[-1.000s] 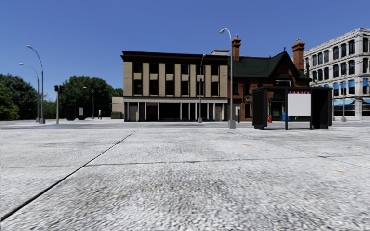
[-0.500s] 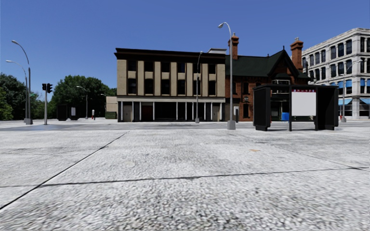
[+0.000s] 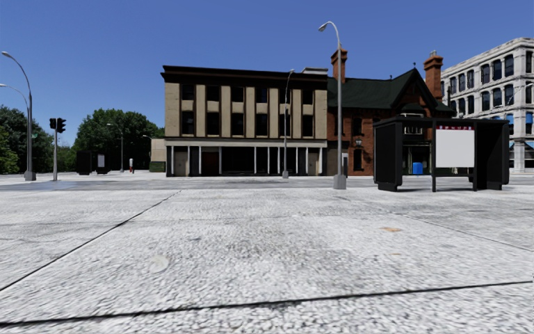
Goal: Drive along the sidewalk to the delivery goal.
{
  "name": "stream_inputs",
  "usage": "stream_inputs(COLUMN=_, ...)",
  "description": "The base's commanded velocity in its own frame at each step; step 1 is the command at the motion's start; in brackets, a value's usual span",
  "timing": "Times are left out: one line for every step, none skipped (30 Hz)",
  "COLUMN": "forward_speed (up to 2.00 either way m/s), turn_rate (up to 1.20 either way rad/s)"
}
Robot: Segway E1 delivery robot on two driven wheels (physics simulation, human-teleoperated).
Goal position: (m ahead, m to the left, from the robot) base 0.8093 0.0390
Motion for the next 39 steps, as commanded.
stream_inputs(forward_speed=1.61, turn_rate=0.00)
stream_inputs(forward_speed=1.61, turn_rate=0.00)
stream_inputs(forward_speed=1.61, turn_rate=0.00)
stream_inputs(forward_speed=1.61, turn_rate=0.00)
stream_inputs(forward_speed=1.61, turn_rate=0.00)
stream_inputs(forward_speed=1.61, turn_rate=0.00)
stream_inputs(forward_speed=1.61, turn_rate=0.00)
stream_inputs(forward_speed=1.61, turn_rate=0.00)
stream_inputs(forward_speed=1.61, turn_rate=0.00)
stream_inputs(forward_speed=1.61, turn_rate=0.00)
stream_inputs(forward_speed=1.61, turn_rate=0.00)
stream_inputs(forward_speed=1.61, turn_rate=0.00)
stream_inputs(forward_speed=1.61, turn_rate=0.00)
stream_inputs(forward_speed=1.61, turn_rate=0.00)
stream_inputs(forward_speed=1.57, turn_rate=0.00)
stream_inputs(forward_speed=1.50, turn_rate=0.00)
stream_inputs(forward_speed=1.27, turn_rate=0.00)
stream_inputs(forward_speed=0.84, turn_rate=0.00)
stream_inputs(forward_speed=0.84, turn_rate=0.00)
stream_inputs(forward_speed=0.00, turn_rate=0.00)
stream_inputs(forward_speed=0.00, turn_rate=0.00)
stream_inputs(forward_speed=0.00, turn_rate=0.00)
stream_inputs(forward_speed=0.00, turn_rate=0.00)
stream_inputs(forward_speed=0.00, turn_rate=0.00)
stream_inputs(forward_speed=0.00, turn_rate=0.00)
stream_inputs(forward_speed=0.00, turn_rate=0.00)
stream_inputs(forward_speed=0.00, turn_rate=0.00)
stream_inputs(forward_speed=0.00, turn_rate=0.00)
stream_inputs(forward_speed=0.00, turn_rate=0.00)
stream_inputs(forward_speed=0.00, turn_rate=0.00)
stream_inputs(forward_speed=0.00, turn_rate=0.00)
stream_inputs(forward_speed=0.00, turn_rate=0.00)
stream_inputs(forward_speed=0.00, turn_rate=0.00)
stream_inputs(forward_speed=0.00, turn_rate=0.00)
stream_inputs(forward_speed=0.00, turn_rate=0.00)
stream_inputs(forward_speed=0.00, turn_rate=0.00)
stream_inputs(forward_speed=0.00, turn_rate=0.00)
stream_inputs(forward_speed=0.00, turn_rate=0.00)
stream_inputs(forward_speed=0.00, turn_rate=0.00)
